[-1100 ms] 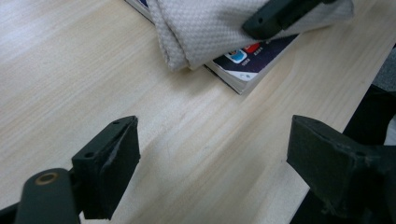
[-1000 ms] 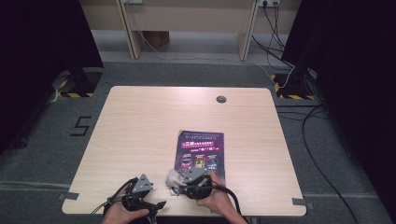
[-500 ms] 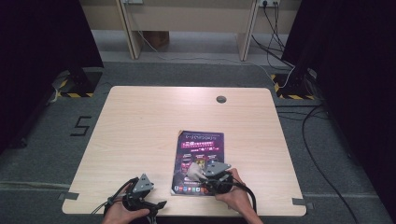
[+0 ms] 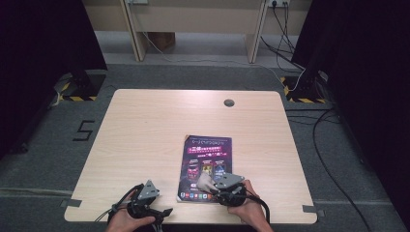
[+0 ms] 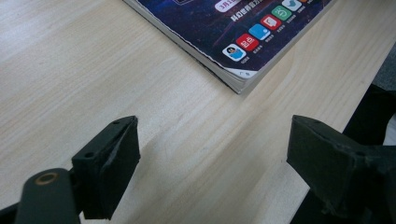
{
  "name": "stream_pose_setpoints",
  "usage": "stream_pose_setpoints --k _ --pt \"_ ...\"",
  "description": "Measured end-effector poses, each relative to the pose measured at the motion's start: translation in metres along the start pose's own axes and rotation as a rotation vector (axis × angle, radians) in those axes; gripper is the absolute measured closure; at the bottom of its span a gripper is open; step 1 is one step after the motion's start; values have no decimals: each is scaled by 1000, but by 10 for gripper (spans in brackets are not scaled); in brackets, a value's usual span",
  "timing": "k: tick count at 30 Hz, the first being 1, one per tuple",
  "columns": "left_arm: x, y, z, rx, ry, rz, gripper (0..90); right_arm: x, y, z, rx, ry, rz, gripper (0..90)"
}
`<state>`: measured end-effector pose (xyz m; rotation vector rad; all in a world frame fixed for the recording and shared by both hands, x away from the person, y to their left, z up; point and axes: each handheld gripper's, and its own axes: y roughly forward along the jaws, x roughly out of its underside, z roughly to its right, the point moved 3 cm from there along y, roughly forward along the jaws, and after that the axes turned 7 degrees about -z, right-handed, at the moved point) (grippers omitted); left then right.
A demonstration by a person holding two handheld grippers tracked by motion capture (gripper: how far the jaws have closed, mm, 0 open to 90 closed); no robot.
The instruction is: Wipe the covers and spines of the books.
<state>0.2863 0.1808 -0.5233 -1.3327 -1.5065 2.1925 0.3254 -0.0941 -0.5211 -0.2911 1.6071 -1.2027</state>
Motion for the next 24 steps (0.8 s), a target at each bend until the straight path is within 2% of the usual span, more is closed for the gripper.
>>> stream_pose_setpoints --k 5,12,14,17,21,24 --pt "0 0 0 0 1 -1 163 8 -6 1 8 3 3 733" --pt "0 0 1 0 4 -1 163 18 -11 23 67 66 4 732" --pt "-1 0 0 -2 4 2 163 19 -12 26 69 83 1 731" --pt "0 0 0 -1 1 1 163 19 -13 22 66 65 -6 726" --pt "-1 0 0 -4 -2 6 163 18 -14 5 21 29 -9 727" --pt "-1 0 0 -9 4 5 163 19 -14 3 18 15 -6 728"
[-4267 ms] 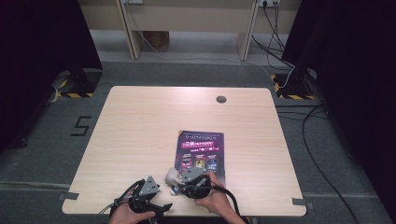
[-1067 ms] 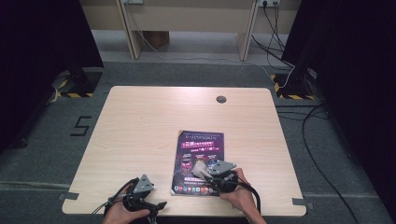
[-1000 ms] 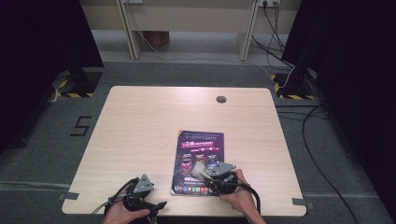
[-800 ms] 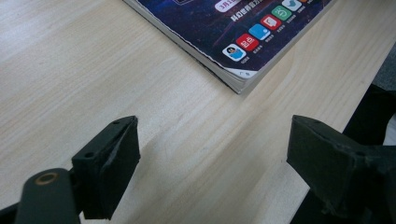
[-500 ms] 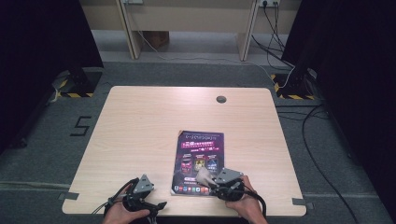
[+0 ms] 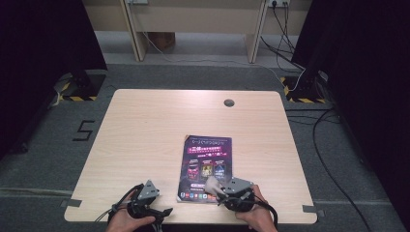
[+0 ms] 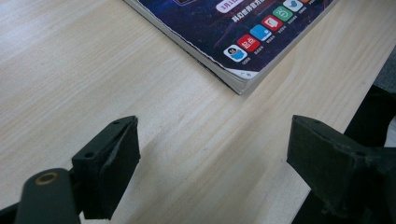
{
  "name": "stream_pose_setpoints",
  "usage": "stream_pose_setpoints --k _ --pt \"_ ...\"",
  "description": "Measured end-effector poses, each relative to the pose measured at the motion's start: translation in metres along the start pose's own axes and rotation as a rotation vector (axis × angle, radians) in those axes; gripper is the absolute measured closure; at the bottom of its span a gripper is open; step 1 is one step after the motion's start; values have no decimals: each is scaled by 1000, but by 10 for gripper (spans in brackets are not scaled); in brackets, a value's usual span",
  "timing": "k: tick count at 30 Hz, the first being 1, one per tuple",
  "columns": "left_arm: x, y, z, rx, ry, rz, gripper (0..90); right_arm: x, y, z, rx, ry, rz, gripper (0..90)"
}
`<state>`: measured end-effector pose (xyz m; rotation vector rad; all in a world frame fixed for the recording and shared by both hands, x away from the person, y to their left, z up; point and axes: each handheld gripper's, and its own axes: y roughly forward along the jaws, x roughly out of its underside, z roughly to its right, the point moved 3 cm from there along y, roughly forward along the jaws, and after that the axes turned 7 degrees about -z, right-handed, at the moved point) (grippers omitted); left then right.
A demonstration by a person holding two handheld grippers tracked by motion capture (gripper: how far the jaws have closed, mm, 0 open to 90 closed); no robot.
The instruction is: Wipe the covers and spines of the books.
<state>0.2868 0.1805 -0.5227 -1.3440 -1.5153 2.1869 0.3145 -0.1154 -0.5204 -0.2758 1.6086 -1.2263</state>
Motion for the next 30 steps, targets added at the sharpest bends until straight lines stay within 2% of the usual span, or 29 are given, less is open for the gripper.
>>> stream_pose_setpoints --k 2,5,9,12,15,19,21,23,30 --pt "-1 0 0 -3 -7 13 163 1 0 2 -8 8 2 731" --pt "-4 2 -1 -15 -18 27 164 0 1 7 13 5 -1 730" --pt "-15 5 -3 -34 -43 79 163 -3 4 25 43 37 -4 731" --pt "-25 10 -5 -30 -53 110 157 -6 7 38 61 60 -8 733" --pt "-34 17 -6 -33 -76 129 153 -10 11 48 74 63 -13 732" --pt "-44 30 -4 -38 -60 113 153 -17 16 64 92 90 -20 733" --pt "-46 34 -4 -56 -53 97 153 -21 20 72 103 106 -21 734" --pt "-47 40 -4 -79 -26 59 155 -25 23 79 119 114 -25 734" --pt "-47 41 -1 -93 -27 36 161 -40 34 97 139 148 -40 732"
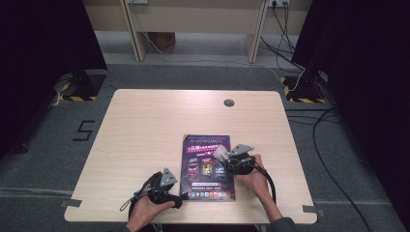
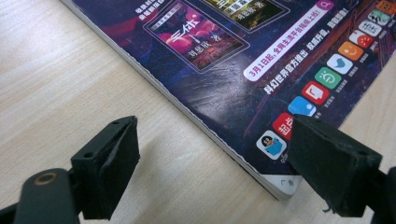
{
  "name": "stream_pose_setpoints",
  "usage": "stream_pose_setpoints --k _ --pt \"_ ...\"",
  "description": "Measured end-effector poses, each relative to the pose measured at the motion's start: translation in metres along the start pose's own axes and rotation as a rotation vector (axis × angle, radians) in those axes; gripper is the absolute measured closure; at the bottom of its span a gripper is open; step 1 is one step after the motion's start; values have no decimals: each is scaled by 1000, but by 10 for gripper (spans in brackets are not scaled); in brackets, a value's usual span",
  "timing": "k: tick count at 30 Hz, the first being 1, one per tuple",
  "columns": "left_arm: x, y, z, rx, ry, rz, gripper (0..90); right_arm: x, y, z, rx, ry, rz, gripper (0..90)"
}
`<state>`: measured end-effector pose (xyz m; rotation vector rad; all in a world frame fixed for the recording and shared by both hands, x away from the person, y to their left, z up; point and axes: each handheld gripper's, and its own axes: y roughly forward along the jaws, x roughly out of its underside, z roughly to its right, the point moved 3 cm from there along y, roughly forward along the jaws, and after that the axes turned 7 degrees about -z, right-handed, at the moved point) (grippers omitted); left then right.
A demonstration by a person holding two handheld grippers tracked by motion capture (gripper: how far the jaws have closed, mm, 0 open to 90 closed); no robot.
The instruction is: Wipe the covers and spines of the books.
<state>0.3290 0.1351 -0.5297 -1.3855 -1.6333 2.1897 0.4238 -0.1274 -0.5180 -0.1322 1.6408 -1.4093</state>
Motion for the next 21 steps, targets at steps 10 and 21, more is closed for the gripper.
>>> stream_pose_setpoints --k 10,21 --pt "0 0 1 -7 -5 -1 167 -15 12 11 48 22 -3 736" --pt "4 -4 -3 -4 -14 -16 167 4 -3 -2 40 -8 -8 738"
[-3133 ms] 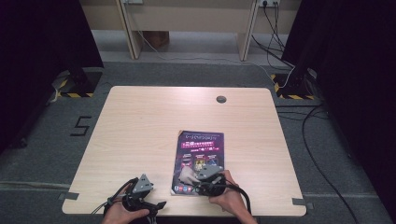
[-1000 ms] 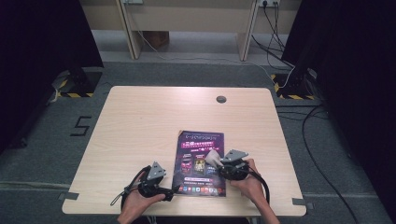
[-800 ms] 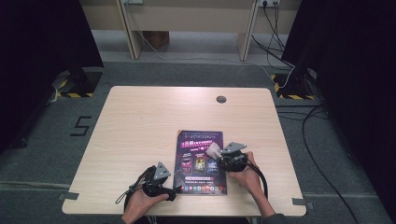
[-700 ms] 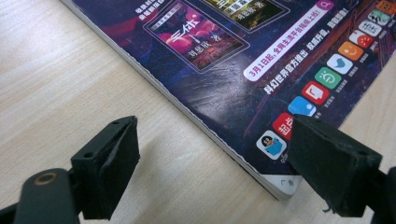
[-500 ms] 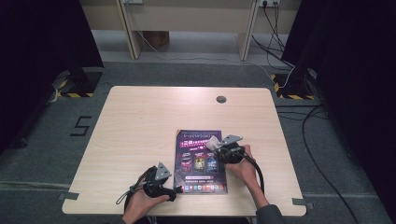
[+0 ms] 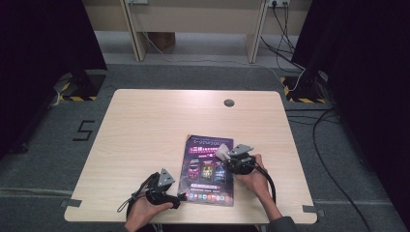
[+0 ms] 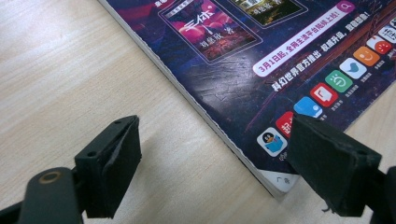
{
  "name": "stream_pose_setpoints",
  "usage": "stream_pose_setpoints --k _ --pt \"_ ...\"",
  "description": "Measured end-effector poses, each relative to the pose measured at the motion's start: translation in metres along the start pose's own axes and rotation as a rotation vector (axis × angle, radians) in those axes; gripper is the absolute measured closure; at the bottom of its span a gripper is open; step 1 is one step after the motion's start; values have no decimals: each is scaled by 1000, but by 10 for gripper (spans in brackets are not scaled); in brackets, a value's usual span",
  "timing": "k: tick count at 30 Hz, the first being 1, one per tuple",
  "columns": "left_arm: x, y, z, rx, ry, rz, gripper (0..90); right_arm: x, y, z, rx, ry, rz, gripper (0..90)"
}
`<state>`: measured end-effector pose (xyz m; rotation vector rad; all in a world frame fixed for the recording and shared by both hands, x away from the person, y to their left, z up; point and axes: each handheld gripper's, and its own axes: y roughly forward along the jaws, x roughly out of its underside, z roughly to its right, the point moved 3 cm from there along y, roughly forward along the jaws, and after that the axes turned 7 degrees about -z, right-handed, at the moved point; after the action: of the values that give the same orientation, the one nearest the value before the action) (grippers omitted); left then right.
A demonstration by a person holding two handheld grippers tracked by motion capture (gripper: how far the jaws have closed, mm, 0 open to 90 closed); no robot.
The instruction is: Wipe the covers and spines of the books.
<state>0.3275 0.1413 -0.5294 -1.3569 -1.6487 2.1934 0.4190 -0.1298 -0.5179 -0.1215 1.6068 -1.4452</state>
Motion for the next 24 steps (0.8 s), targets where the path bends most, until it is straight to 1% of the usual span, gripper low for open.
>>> stream_pose_setpoints --k 2,4,7,9,10,11,12,13,14,16,17,18,19,21,22,23,24 --pt "1 0 0 -5 -2 2 168 0 -1 -4 -10 -11 -2 738" --pt "0 0 1 -6 -1 4 167 0 -2 -12 -39 -22 3 739" --pt "1 0 0 -3 -6 2 166 -1 -4 -32 -90 -63 13 732" --pt "1 0 1 -7 -3 2 166 -2 -6 -48 -122 -96 21 730" --pt "1 0 1 -7 -2 2 166 -2 -7 -58 -145 -117 25 730" --pt "1 0 0 -7 -3 2 166 -3 -7 -64 -154 -128 28 729" --pt "1 0 1 -7 -5 3 166 -3 -8 -71 -170 -147 32 729" --pt "1 0 1 -7 -5 3 167 -3 -9 -77 -176 -165 29 730" --pt "1 0 1 -7 -4 4 168 -4 -9 -81 -184 -177 29 731" --pt "1 0 0 -4 -4 1 168 -4 -9 -81 -180 -185 30 729" --pt "1 0 0 2 -12 1 168 -5 -7 -75 -184 -162 34 735" --pt "1 0 0 4 -18 4 168 -5 -6 -73 -178 -156 36 735" --pt "1 0 0 4 -18 5 168 -6 -4 -68 -170 -147 36 735" --pt "1 0 0 7 -13 3 167 -9 -1 -54 -139 -116 33 735" --pt "1 0 0 7 -13 3 167 -9 -1 -54 -139 -116 33 735" --pt "1 0 0 3 -16 4 167 -11 4 -39 -111 -81 32 736" --pt "1 0 0 0 -13 4 167 -12 5 -33 -102 -73 30 736"
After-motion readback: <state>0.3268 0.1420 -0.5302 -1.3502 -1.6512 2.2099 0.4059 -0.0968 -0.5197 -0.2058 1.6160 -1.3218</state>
